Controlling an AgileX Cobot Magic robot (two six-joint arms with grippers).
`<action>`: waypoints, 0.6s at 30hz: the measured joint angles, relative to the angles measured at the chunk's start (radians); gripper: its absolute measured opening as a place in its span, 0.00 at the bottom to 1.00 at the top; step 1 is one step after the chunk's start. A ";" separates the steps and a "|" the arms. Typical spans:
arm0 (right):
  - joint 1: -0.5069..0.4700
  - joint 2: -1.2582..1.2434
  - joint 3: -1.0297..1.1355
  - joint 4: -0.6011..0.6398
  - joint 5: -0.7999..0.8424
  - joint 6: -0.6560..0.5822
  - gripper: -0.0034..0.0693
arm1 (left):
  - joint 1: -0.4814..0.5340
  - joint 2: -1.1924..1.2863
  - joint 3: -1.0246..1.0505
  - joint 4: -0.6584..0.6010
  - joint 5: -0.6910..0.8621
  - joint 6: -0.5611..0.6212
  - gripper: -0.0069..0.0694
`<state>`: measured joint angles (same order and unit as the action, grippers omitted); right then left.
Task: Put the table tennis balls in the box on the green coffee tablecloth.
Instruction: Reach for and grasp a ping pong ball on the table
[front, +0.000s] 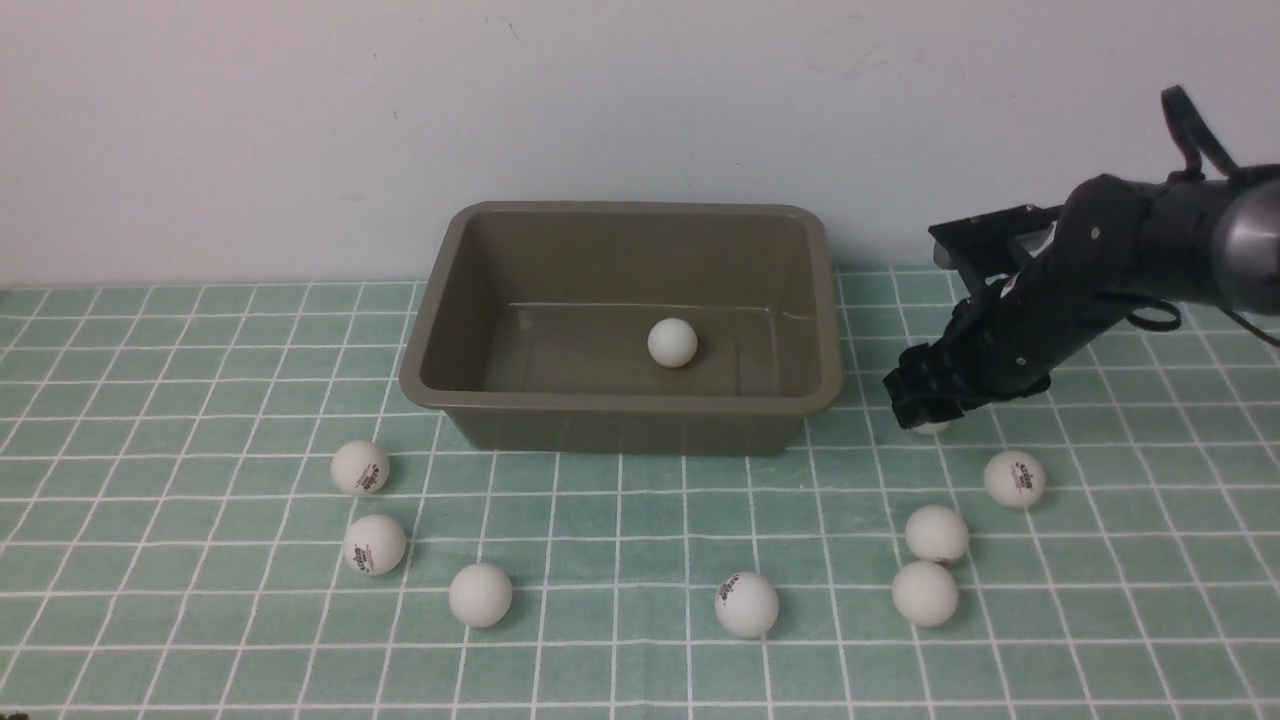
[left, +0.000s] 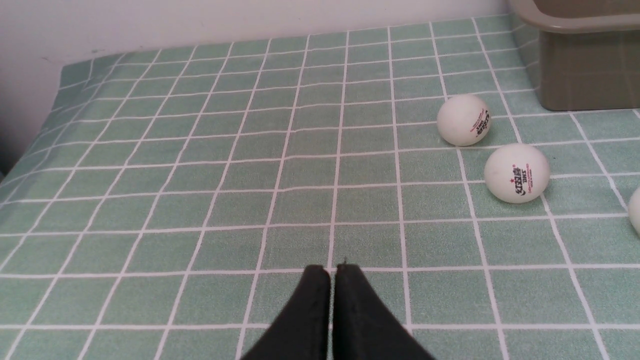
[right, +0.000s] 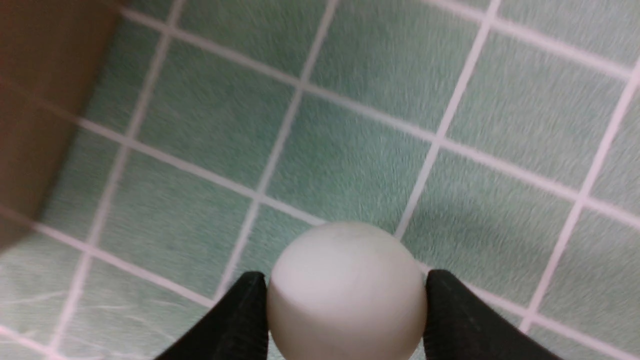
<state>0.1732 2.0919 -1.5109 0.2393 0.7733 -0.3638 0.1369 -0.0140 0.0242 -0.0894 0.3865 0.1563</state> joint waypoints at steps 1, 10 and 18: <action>0.000 -0.003 -0.032 0.000 0.039 0.000 0.55 | 0.000 0.000 0.000 0.000 0.000 0.000 0.09; 0.067 -0.025 -0.367 0.190 0.198 -0.065 0.55 | 0.000 0.000 0.000 0.000 0.000 0.000 0.09; 0.232 0.081 -0.398 0.200 0.083 -0.104 0.55 | 0.000 0.000 0.000 0.000 0.000 0.000 0.09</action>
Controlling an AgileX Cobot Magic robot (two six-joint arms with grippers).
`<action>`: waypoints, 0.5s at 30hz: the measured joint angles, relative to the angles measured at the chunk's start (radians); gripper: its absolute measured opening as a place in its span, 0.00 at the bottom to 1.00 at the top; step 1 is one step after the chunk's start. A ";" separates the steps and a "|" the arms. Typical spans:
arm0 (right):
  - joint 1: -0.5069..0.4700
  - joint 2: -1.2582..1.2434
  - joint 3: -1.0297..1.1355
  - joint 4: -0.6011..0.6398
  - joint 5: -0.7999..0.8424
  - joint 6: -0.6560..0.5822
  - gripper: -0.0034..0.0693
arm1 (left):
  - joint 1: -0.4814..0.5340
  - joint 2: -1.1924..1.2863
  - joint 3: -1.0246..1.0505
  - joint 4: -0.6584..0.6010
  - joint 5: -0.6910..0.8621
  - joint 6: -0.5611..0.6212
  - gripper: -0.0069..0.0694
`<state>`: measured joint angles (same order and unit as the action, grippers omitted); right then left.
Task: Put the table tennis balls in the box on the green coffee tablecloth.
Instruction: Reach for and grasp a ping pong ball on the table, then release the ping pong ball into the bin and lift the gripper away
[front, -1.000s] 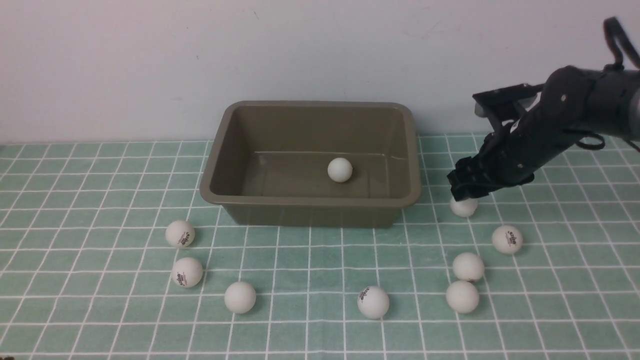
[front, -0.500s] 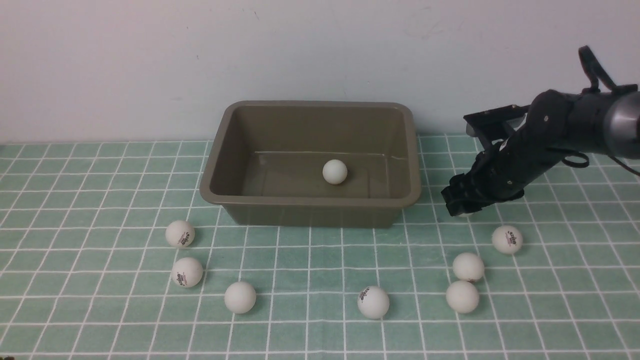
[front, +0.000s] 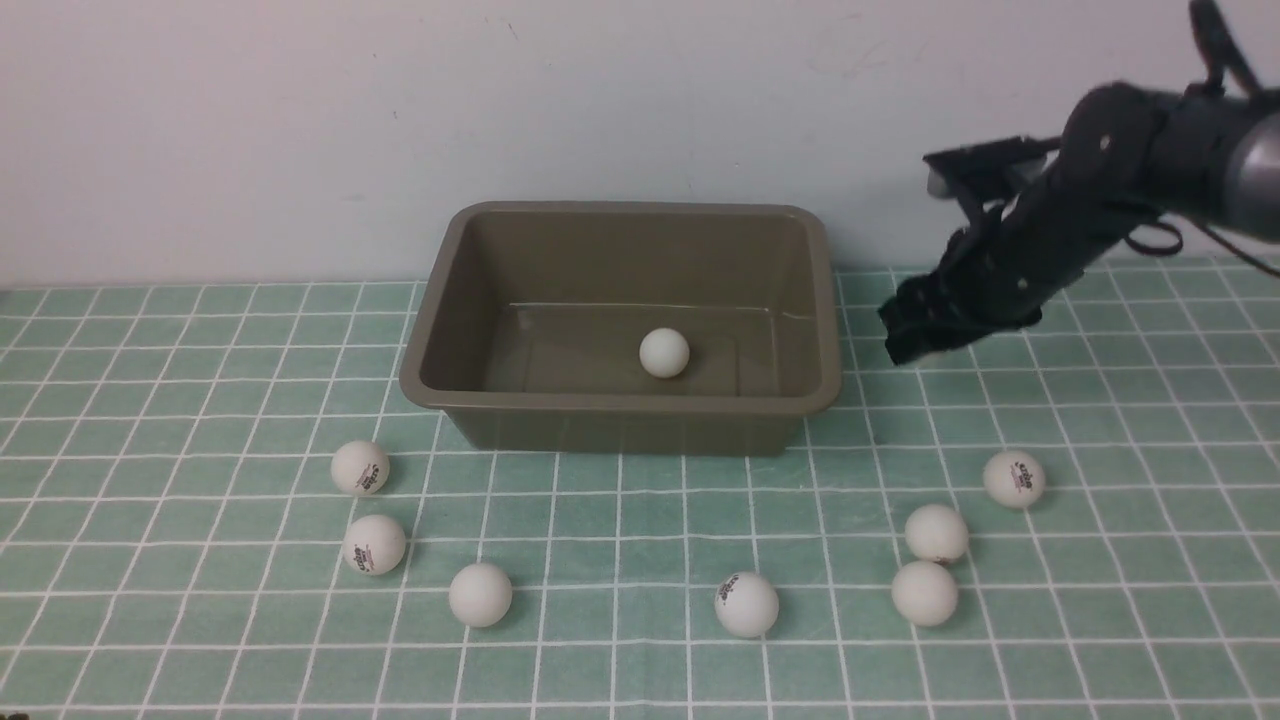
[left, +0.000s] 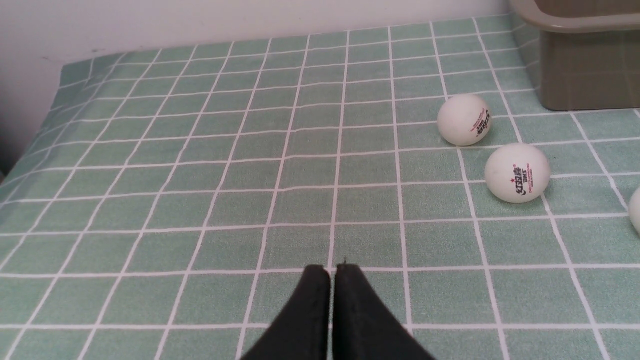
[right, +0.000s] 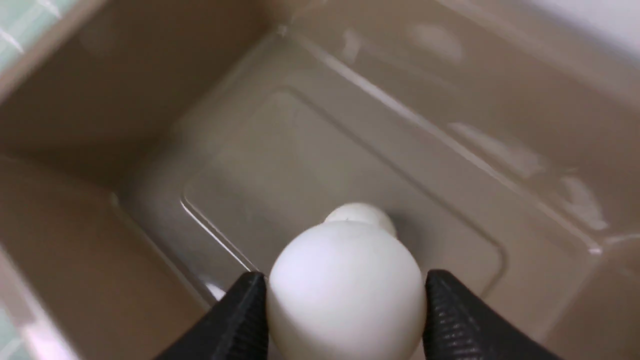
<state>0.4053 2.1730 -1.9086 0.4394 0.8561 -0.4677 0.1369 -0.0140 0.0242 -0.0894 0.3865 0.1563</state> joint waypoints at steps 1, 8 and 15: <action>0.006 0.018 0.000 -0.005 -0.001 -0.012 0.55 | 0.000 0.000 0.000 0.000 0.000 0.000 0.09; 0.009 0.071 0.001 -0.016 -0.021 -0.045 0.66 | 0.000 0.000 0.000 0.000 0.000 0.000 0.09; 0.008 0.043 -0.011 -0.070 0.055 -0.044 0.72 | 0.000 0.000 0.000 0.000 0.000 0.000 0.09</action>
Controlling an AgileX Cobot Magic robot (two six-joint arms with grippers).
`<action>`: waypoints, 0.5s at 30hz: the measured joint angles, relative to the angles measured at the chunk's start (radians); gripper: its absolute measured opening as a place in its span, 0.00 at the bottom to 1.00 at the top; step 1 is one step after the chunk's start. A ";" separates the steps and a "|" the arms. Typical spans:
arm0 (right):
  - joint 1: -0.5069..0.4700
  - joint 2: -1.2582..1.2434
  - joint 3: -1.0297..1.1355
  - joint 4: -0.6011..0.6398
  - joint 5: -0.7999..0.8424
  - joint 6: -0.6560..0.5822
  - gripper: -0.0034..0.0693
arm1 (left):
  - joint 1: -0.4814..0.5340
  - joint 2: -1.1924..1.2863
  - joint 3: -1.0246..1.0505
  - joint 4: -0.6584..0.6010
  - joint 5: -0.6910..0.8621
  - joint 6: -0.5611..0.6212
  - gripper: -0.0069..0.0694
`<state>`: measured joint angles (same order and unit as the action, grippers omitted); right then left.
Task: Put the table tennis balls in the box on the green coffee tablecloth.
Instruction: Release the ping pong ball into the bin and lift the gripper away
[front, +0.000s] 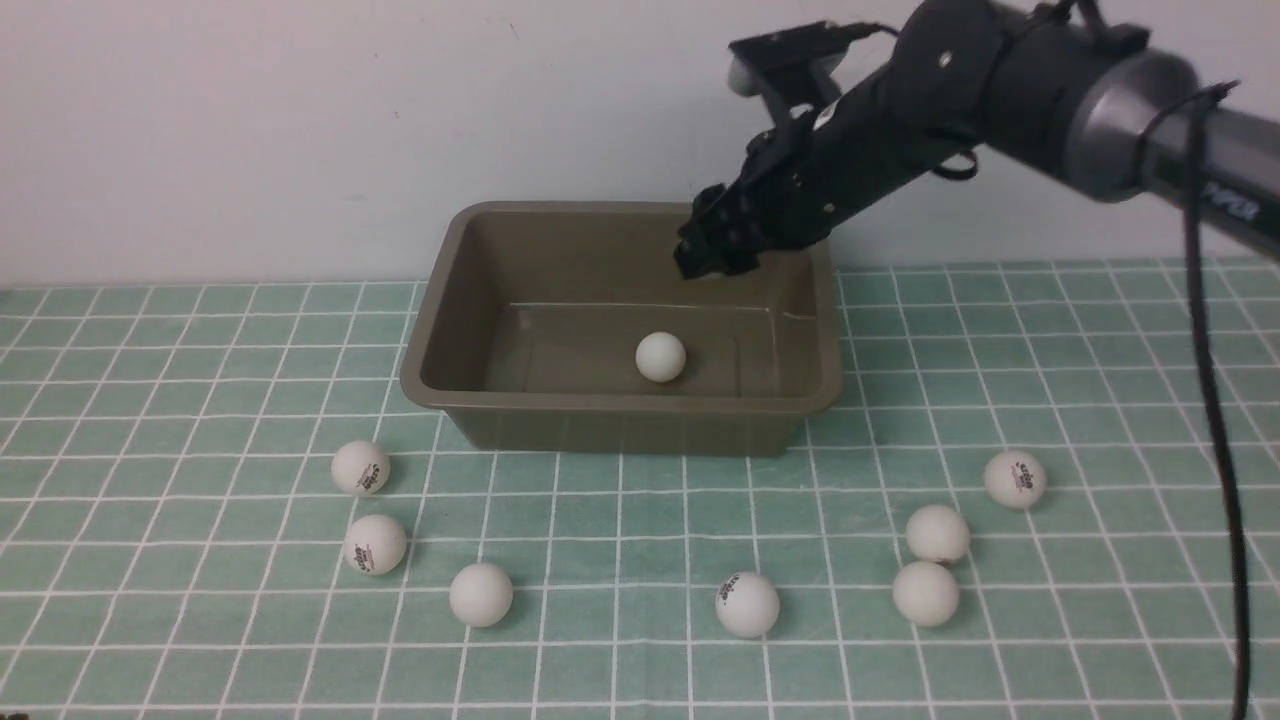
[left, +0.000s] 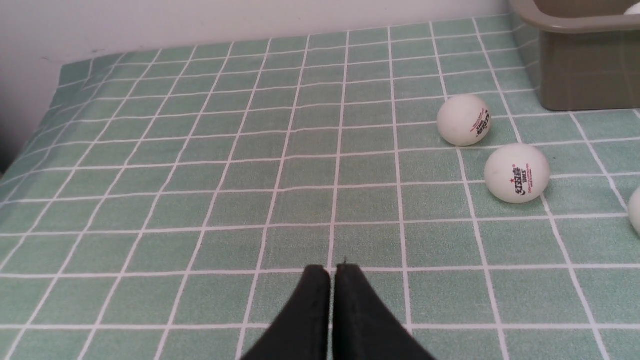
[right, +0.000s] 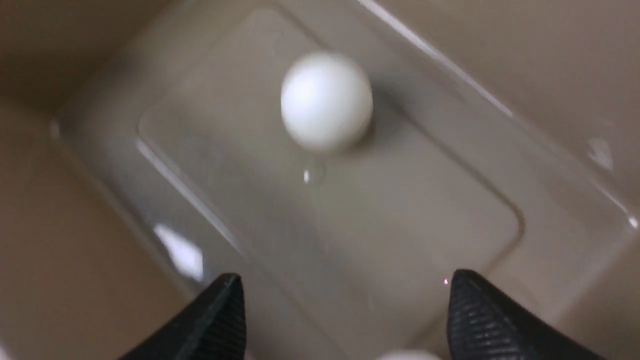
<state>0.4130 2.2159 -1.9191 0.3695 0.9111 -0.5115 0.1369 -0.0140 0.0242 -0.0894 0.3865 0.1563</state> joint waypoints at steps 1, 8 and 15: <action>-0.001 -0.016 -0.004 -0.023 0.024 0.009 0.72 | 0.000 0.000 0.000 0.000 0.000 0.000 0.09; -0.099 -0.159 -0.018 -0.192 0.197 0.154 0.72 | 0.000 0.000 0.000 0.000 0.000 0.000 0.09; -0.254 -0.212 -0.016 -0.213 0.323 0.218 0.72 | 0.000 0.000 0.000 0.000 0.000 0.000 0.09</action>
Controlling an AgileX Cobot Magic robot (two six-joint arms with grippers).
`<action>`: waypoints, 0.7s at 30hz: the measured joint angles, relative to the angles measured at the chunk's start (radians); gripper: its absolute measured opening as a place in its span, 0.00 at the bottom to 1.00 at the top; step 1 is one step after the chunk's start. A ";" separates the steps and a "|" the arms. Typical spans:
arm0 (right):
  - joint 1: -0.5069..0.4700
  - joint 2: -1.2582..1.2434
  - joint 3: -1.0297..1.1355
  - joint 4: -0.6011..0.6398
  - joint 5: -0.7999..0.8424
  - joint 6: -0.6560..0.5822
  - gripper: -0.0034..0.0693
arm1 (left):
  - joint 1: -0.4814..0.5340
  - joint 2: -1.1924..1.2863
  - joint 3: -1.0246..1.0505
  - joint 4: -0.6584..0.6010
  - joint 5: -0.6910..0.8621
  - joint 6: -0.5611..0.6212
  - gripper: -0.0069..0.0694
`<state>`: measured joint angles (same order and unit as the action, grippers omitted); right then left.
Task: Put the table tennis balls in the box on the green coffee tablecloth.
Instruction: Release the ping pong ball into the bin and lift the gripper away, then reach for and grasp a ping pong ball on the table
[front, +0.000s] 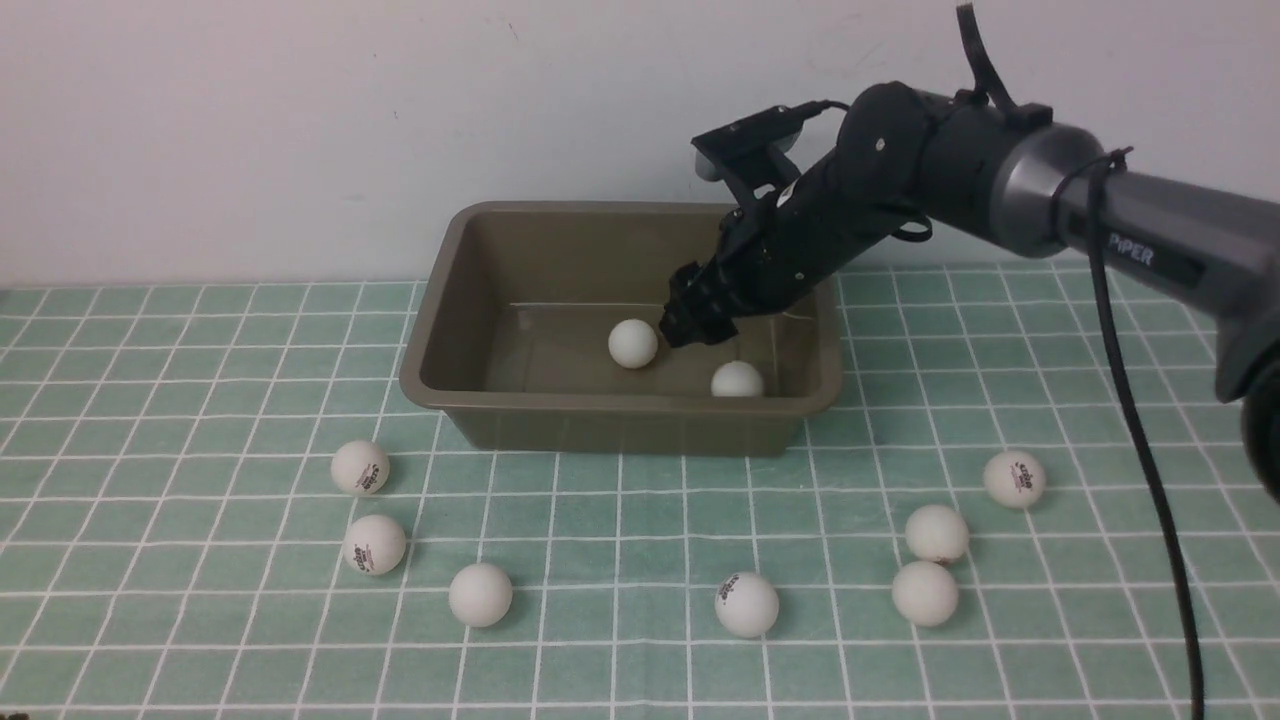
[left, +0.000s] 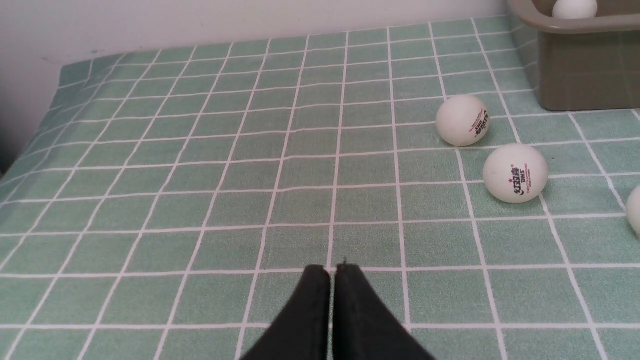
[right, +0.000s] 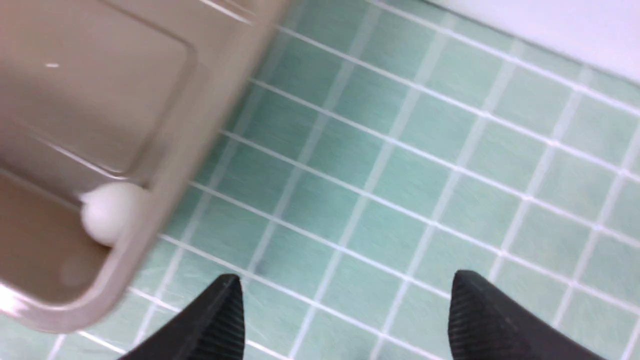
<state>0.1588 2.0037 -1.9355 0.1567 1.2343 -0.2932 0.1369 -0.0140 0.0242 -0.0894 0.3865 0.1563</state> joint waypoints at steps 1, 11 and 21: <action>-0.015 0.000 0.011 0.002 0.001 0.004 0.72 | 0.000 0.000 0.000 0.000 0.000 0.000 0.09; -0.033 0.000 0.284 -0.009 0.003 0.010 0.72 | 0.000 0.000 0.000 0.000 0.000 0.000 0.09; -0.033 0.000 0.477 -0.012 -0.140 0.010 0.68 | 0.000 0.000 0.000 0.000 0.000 0.000 0.09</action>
<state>0.1259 2.0037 -1.4581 0.1442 1.0946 -0.2834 0.1369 -0.0140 0.0242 -0.0894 0.3865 0.1563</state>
